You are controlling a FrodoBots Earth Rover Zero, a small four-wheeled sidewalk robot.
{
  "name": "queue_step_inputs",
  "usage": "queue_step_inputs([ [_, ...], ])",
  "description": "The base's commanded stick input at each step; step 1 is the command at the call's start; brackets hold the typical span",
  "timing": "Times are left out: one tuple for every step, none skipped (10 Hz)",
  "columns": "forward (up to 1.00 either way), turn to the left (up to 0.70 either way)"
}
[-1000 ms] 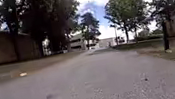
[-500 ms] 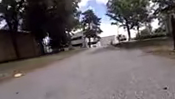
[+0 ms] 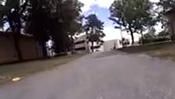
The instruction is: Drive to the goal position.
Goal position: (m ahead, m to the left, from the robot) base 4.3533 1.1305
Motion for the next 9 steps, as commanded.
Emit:
queue_step_inputs([
  [0.85, -0.27],
  [0.85, -0.31],
  [0.85, -0.34],
  [0.85, -0.34],
  [0.85, -0.34],
  [0.85, -0.34],
  [0.85, -0.34],
  [0.85, -0.34],
  [0.85, -0.34],
])
